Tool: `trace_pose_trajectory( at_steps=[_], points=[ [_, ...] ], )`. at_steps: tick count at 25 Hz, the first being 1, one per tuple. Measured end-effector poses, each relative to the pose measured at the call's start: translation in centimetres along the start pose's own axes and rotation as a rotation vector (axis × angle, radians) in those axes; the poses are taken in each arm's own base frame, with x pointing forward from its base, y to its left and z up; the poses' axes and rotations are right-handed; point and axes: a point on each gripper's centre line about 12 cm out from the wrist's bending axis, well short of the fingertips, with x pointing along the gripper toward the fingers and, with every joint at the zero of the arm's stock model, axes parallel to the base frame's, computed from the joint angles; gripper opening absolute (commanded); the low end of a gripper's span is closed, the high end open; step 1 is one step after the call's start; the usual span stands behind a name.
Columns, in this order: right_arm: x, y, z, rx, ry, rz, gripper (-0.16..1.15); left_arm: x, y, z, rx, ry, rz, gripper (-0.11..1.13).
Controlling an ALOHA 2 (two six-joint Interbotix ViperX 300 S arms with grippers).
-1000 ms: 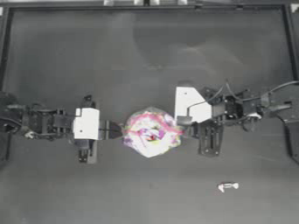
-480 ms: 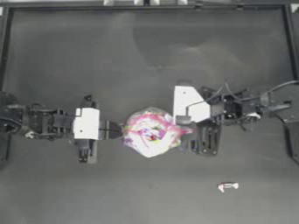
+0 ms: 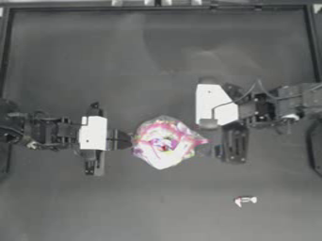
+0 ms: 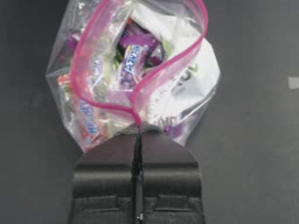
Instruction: Put candy in bag
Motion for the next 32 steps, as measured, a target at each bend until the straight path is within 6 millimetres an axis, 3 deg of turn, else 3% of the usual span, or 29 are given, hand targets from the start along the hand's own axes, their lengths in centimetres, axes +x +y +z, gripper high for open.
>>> trace_pose_trajectory(
  at_steps=[13,32],
  points=[
    [-5.8,0.6,-0.8,0.002,0.048,0.015,1.01,0.0,0.0,0.0,0.0,0.0,0.0,0.04],
    [-8.5,5.5,-3.8,0.061,0.175,-0.028,1.0,0.0,0.1,0.0,0.001,0.0,0.001,0.04]
  ],
)
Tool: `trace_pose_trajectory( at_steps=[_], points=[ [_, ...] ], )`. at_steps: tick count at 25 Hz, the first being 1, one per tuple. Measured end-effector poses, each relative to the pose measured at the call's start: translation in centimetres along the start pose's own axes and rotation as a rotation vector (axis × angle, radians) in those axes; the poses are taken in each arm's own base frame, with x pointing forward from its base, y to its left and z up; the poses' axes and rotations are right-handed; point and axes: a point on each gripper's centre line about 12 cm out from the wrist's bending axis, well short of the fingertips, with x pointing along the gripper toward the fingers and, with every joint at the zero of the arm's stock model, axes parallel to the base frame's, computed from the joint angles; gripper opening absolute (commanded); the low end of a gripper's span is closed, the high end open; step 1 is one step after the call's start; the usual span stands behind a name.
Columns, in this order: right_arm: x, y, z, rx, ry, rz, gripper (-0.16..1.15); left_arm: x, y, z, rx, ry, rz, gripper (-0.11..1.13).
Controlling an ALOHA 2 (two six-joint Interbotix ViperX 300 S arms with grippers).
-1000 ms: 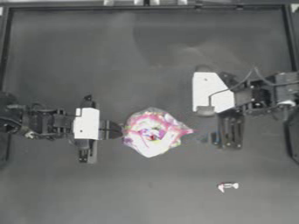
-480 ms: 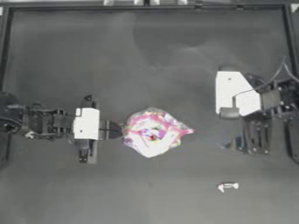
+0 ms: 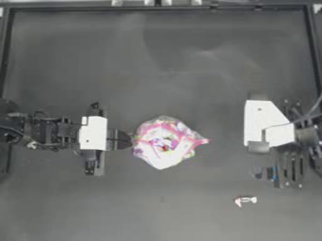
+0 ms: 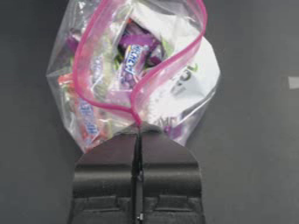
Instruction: Put candy in bag
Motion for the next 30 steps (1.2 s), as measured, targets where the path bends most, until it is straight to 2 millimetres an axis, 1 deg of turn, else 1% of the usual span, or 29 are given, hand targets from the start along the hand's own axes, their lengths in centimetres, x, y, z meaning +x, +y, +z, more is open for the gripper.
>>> trace_pose_trajectory(
  at_steps=[4,12,18,25,30],
  points=[
    [0.1,0.7,-0.6,0.017,0.015,0.001,1.0,0.0,0.0,0.0,0.001,0.0,-0.001,0.04],
    [1.7,2.5,-2.5,0.057,0.052,0.007,1.0,0.0,0.0,0.1,0.0,-0.003,0.001,0.04],
    [3.8,3.7,-3.4,0.057,0.068,0.002,1.0,0.0,0.0,0.1,0.0,-0.003,0.0,0.04],
    [6.1,4.6,-4.0,0.058,0.045,0.036,1.0,0.0,0.1,0.1,0.001,-0.003,0.001,0.04],
    [8.3,4.6,-5.0,0.058,0.088,0.011,1.0,0.1,0.0,0.3,0.0,-0.008,0.001,0.04]
  ],
)
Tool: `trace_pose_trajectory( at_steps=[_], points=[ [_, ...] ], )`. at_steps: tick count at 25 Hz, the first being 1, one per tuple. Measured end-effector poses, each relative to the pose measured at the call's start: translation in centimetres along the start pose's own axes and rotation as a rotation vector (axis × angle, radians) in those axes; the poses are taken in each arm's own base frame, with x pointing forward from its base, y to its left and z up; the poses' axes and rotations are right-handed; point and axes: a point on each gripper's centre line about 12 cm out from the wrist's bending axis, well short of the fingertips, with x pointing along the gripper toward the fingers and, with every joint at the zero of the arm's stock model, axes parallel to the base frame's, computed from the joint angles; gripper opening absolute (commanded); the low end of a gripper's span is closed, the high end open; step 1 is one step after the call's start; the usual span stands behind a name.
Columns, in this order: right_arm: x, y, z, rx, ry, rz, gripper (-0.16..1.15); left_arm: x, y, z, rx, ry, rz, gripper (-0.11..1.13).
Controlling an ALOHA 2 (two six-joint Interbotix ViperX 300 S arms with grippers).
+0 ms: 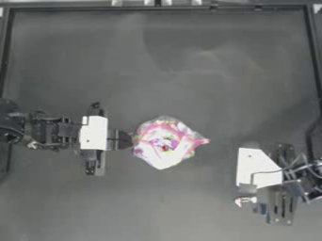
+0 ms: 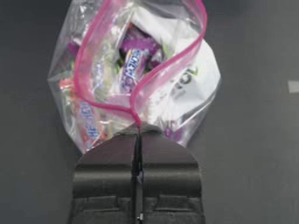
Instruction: Put candy in bag
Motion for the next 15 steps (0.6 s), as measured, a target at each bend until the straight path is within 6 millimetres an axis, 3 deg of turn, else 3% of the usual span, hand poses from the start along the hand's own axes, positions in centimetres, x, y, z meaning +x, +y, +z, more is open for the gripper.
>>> trace_pose_trajectory(
  at_steps=[15],
  points=[
    [5.9,0.8,-0.7,-0.016,0.079,-0.025,1.0,0.2,0.0,0.0,0.0,0.002,0.0,0.04]
  ],
)
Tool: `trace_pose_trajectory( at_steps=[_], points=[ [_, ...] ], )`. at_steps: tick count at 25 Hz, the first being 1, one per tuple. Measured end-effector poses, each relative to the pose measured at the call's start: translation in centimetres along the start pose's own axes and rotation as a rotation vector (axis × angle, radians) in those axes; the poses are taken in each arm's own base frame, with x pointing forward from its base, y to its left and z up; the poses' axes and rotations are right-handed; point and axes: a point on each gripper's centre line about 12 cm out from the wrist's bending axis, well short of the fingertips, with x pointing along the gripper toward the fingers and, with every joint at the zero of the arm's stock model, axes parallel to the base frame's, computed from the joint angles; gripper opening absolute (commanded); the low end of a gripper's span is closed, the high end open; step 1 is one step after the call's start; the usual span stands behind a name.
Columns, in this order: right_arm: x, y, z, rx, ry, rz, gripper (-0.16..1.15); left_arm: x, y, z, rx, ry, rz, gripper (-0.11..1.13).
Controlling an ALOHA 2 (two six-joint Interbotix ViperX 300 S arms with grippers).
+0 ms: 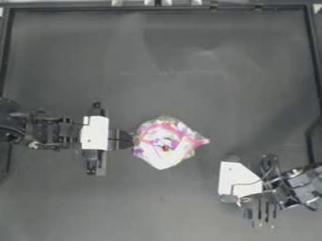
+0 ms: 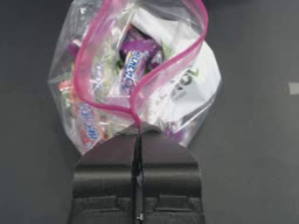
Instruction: Put candy in bag
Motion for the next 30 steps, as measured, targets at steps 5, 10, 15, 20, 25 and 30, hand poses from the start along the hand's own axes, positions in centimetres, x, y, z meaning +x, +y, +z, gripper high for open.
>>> trace_pose_trajectory(
  at_steps=[5,10,15,20,25,30],
  points=[
    [1.0,0.3,-0.1,-0.003,0.017,-0.003,1.0,0.0,0.0,0.0,0.001,0.0,-0.001,0.04],
    [1.6,0.2,-0.3,-0.006,0.031,-0.012,1.0,0.1,0.0,0.2,0.001,-0.005,0.0,0.04],
    [2.2,0.2,-0.5,-0.007,0.048,-0.024,1.0,0.1,0.0,0.3,0.002,-0.006,-0.001,0.04],
    [2.4,0.3,-0.5,-0.009,0.05,-0.024,0.84,0.1,-0.1,0.2,0.001,-0.005,-0.002,0.04],
    [2.7,0.7,-0.5,-0.02,0.057,-0.026,0.43,0.1,-0.1,0.4,0.002,-0.01,-0.002,0.04],
    [3.0,0.8,-0.8,-0.026,0.076,-0.033,0.19,0.1,-0.1,0.4,0.002,-0.01,-0.002,0.04]
  ],
)
